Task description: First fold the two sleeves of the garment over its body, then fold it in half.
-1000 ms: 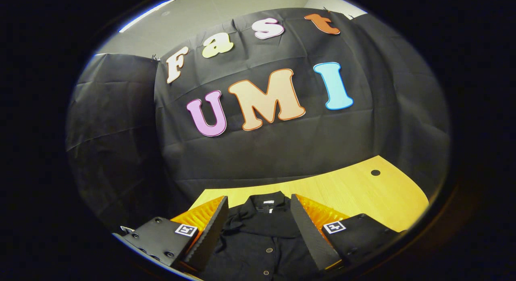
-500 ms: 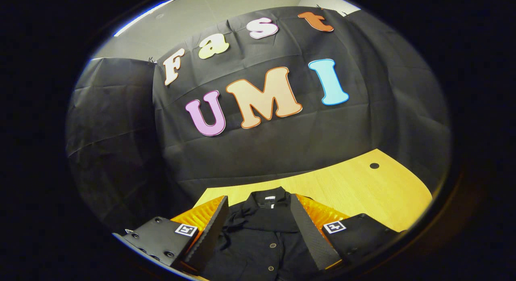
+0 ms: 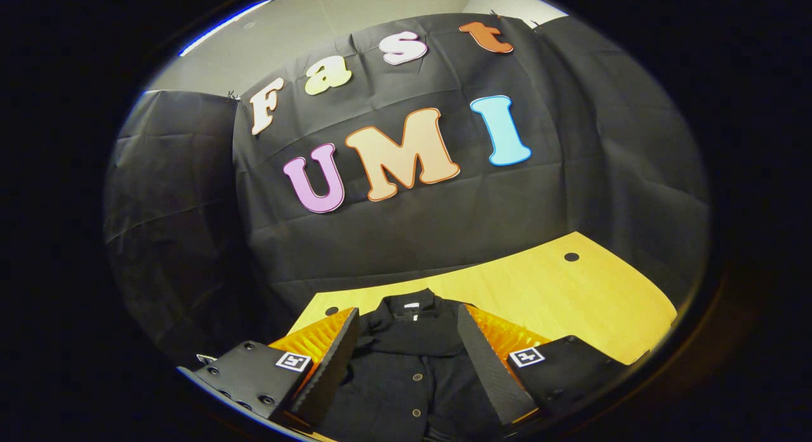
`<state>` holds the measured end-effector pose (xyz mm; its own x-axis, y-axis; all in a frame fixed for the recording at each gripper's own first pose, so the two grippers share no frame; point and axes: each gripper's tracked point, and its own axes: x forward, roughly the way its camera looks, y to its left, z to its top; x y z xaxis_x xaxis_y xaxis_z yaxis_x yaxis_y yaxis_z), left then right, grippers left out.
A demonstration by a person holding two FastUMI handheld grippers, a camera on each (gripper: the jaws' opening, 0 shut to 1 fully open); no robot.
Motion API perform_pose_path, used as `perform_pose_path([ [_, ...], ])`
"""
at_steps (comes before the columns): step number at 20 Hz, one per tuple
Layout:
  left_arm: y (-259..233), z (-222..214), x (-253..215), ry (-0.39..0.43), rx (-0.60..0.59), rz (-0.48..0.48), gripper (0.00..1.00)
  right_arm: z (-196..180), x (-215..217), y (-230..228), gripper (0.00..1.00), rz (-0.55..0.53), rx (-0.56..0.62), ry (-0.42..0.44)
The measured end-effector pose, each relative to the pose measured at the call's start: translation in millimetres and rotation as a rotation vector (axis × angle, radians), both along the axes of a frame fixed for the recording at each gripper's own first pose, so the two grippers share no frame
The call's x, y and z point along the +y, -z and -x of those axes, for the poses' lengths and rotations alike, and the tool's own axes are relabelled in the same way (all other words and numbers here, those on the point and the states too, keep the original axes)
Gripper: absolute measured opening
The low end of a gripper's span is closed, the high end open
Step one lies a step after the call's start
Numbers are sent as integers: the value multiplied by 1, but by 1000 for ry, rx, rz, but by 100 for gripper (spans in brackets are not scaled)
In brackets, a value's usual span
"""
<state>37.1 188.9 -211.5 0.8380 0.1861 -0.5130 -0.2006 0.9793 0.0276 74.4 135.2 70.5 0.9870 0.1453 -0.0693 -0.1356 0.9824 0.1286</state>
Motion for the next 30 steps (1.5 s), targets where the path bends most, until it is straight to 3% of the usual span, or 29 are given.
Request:
perform_pose_path([
  [7, -7, 1, 0, 31, 41, 22, 0, 12, -22, 17, 97, -42, 20, 48],
  [13, -74, -31, -24, 80, -26, 5, 0, 21, -55, 36, 97, -52, 59, 78],
  [15, -105, -50, -54, 127, -85, 8, 0, 24, -69, 43, 92, -48, 74, 90],
  [16, -119, -60, -74, 157, -113, 20, 0, 26, -75, 45, 97, -49, 79, 93],
  [21, -169, -108, -183, 297, -224, 64, 0, 45, -108, 69, 97, -35, 121, 112],
  [30, -207, -150, -357, 542, -298, 68, 0, 59, -155, 107, 98, -92, 217, 143],
])
